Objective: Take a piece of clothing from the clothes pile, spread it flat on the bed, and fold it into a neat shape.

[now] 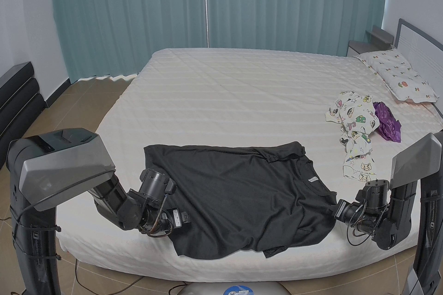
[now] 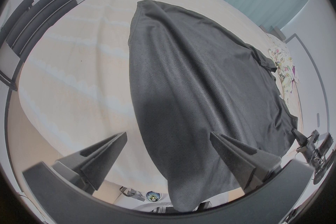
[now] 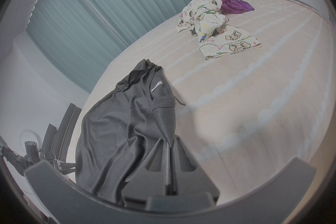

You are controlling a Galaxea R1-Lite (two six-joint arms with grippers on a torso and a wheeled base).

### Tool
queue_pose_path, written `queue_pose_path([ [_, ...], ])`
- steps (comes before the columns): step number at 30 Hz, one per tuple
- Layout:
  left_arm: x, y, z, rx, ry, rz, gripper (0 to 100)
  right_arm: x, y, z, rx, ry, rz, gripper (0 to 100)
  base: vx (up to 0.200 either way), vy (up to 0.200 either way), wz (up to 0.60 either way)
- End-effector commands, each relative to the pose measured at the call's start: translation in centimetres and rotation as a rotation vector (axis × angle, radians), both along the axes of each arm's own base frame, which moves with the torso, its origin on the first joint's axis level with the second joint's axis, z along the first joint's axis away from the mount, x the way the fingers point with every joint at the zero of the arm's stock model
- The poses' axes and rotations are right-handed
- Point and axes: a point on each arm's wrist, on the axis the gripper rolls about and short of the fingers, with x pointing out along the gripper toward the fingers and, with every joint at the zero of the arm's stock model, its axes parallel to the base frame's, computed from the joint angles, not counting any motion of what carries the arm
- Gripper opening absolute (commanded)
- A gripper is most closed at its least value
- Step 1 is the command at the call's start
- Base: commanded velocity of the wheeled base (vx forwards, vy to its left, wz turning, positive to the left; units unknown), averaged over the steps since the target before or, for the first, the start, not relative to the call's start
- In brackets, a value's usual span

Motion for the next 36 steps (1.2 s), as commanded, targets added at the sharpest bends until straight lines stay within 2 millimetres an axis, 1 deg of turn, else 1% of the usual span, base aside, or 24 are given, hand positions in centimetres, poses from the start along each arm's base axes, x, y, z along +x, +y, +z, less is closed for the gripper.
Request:
queue_pose_path([
  [1,0.3,-1.0,-1.1,0.033,0.002,-0.006,0,0.0,0.0,-0.1,0.000,0.003,0.002,0,0.000,0.000,0.00],
  [6,0.0,-1.0,-1.1,0.043,0.010,-0.013,0,0.0,0.0,-0.1,0.000,0.003,0.000,0,0.000,0.000,0.00],
  [10,-0.1,-0.2,-1.1,0.056,0.041,0.006,0,0.1,0.0,0.0,0.001,-0.003,-0.001,0,0.000,0.000,0.00],
  [12,0.1,0.7,-0.3,0.058,0.045,0.029,0,0.2,-0.2,0.1,0.002,-0.010,-0.006,0,0.000,0.000,0.00],
  [14,0.2,1.8,0.9,0.054,0.044,0.060,0,0.2,-0.3,0.3,0.002,-0.016,-0.011,0,0.000,0.000,0.00],
  [16,0.5,3.3,2.2,0.047,0.038,0.099,0,0.3,-0.4,0.3,0.003,-0.017,-0.015,0,0.000,0.000,0.00],
  [19,0.9,5.3,3.4,0.043,0.029,0.150,0,0.4,-0.4,0.3,0.004,-0.026,-0.014,0,0.000,0.000,0.00],
  [20,0.9,5.3,3.4,0.043,0.029,0.150,0,0.4,-0.4,0.3,0.004,-0.026,-0.014,0,0.000,0.000,0.00],
  [21,0.9,6.8,3.5,0.063,0.045,0.159,0,0.5,-0.4,0.5,0.007,-0.052,-0.015,0,0.000,0.000,0.00],
  [24,0.7,8.5,3.6,0.056,0.071,0.176,0,0.6,-0.5,0.8,0.011,-0.076,-0.019,0,0.000,0.000,0.00],
  [27,0.7,8.8,3.5,0.047,0.077,0.178,0,0.6,-0.4,0.7,0.011,-0.076,-0.019,0,0.000,0.000,0.00],
  [28,0.8,9.2,3.2,0.020,0.092,0.185,0,0.8,-0.4,0.5,0.012,-0.073,-0.018,0,0.000,0.000,0.00],
  [31,1.0,9.4,3.2,0.010,0.088,0.186,0,1.0,-0.3,0.4,0.016,-0.077,-0.015,0,0.000,0.000,0.00],
  [32,1.6,9.6,2.8,-0.015,0.077,0.192,0,1.7,-0.1,0.1,0.017,-0.094,-0.015,0,0.000,0.000,0.00],
  [36,3.0,9.6,2.4,-0.062,0.043,0.231,0,2.5,-0.1,0.0,0.020,-0.115,-0.013,0,0.000,0.000,0.00],
])
